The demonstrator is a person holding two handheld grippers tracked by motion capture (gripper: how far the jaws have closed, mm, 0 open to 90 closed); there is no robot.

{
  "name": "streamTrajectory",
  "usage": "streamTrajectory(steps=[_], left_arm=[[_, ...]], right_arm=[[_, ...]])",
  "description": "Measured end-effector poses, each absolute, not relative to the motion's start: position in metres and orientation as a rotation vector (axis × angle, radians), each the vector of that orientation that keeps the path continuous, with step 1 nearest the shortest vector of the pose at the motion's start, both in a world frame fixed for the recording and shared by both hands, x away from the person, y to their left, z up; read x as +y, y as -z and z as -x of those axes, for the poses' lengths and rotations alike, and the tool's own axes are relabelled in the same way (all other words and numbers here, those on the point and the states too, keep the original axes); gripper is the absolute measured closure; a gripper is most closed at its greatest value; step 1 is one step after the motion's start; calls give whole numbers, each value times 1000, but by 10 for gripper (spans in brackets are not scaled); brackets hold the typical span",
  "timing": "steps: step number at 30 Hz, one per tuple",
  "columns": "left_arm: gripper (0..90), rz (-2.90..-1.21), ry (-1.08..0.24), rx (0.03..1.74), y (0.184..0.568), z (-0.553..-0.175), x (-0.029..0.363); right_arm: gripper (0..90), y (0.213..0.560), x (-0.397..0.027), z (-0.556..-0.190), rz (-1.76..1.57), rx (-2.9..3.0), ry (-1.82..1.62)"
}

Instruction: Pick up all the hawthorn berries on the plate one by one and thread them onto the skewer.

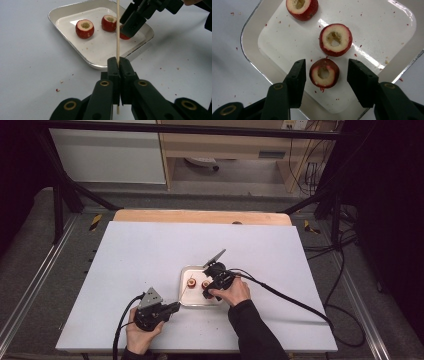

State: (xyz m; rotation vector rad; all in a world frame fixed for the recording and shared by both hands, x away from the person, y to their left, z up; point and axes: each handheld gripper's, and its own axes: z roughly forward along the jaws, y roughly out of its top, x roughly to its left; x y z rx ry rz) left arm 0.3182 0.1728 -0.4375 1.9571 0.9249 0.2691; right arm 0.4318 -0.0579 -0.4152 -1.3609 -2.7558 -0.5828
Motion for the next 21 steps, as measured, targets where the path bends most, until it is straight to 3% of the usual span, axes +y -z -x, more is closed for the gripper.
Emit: streamTrajectory(steps=[13,21], left_arm=[[885,-1957,-271,927,438,-318,173],[886,-1947,-273,925,437,-316,172]], right_arm=[[602,419,-57,-434,1419,-2702,577],[609,406,-62,-427,1426,-2684,656]])
